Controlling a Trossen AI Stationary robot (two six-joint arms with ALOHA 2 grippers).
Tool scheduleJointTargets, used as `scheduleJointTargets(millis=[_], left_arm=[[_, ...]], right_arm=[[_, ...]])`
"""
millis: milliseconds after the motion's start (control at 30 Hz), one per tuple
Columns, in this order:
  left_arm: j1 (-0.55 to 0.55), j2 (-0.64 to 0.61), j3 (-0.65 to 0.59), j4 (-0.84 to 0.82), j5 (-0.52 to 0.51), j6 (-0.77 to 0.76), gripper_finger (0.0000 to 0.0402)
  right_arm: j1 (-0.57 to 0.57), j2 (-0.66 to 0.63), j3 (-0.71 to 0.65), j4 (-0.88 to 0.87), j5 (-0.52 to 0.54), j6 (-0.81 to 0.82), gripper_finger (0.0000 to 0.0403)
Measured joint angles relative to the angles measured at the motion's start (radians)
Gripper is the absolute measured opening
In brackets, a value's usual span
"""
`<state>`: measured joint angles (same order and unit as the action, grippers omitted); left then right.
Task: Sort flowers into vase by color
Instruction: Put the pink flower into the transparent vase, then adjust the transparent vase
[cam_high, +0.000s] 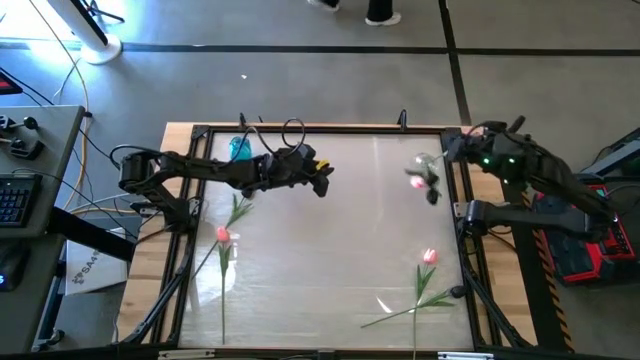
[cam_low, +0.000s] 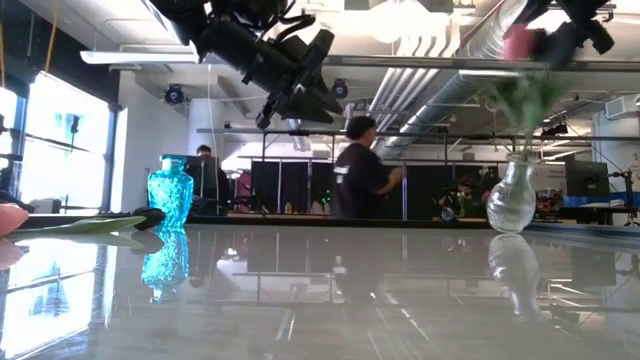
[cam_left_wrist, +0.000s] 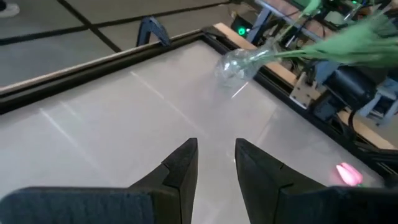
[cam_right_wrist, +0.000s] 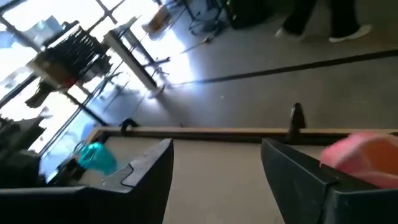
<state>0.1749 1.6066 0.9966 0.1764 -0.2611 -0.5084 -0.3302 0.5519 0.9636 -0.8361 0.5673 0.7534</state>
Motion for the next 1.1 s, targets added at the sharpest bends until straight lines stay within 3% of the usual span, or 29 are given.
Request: scheduleJointTargets(millis=[333, 533, 800, 1100], left_arm=[[0.008, -0.005, 0.000, -0.003, 0.012, 0.001, 0.0094], [0.008, -0.005, 0.000, -0.004, 0.012, 0.021, 0.0094], [0.024, -0.005, 0.000, 0.002, 0.020, 0.099, 0.0094], [0.051, 0.019, 0.005, 0.075, 0.172, 0.316, 0.0094]], right_arm=[[-0.033, 0.079, 0.068, 0.009, -0.107, -0.075, 0.0232], [-0.037, 0.126, 0.125, 0.010, -0.256, -0.101, 0.0232], [-0.037, 0.205, 0.179, 0.008, -0.314, -0.125, 0.0232], [-0.037, 0.351, 0.183, -0.232, -0.367, -0.003, 0.0232]])
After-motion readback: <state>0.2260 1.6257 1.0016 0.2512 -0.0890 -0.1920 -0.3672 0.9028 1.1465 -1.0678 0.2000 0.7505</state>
